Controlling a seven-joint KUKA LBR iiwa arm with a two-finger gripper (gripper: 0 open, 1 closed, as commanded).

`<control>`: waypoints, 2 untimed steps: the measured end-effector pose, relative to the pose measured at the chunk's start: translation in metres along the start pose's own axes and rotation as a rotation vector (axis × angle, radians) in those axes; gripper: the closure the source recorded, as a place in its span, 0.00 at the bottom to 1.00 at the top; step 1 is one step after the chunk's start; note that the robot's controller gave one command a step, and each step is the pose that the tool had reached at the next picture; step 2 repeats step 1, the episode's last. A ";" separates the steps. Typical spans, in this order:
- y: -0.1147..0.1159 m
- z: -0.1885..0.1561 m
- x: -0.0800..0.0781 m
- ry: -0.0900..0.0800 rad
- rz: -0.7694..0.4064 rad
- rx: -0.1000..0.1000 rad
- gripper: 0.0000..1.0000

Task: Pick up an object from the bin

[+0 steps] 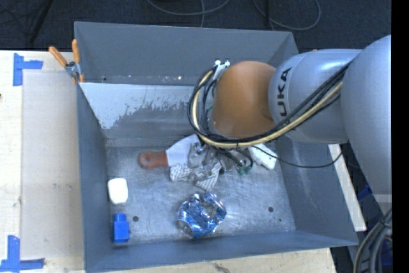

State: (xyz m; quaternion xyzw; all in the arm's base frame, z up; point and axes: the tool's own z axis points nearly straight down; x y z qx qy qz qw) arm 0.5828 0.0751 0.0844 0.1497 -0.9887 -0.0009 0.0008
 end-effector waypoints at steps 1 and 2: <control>0.000 -0.015 0.002 0.002 0.001 0.000 1.00; 0.000 -0.015 0.002 0.002 0.001 0.000 1.00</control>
Offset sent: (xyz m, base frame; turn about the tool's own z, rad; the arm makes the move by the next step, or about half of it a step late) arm 0.0001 -0.0002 0.0459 0.0000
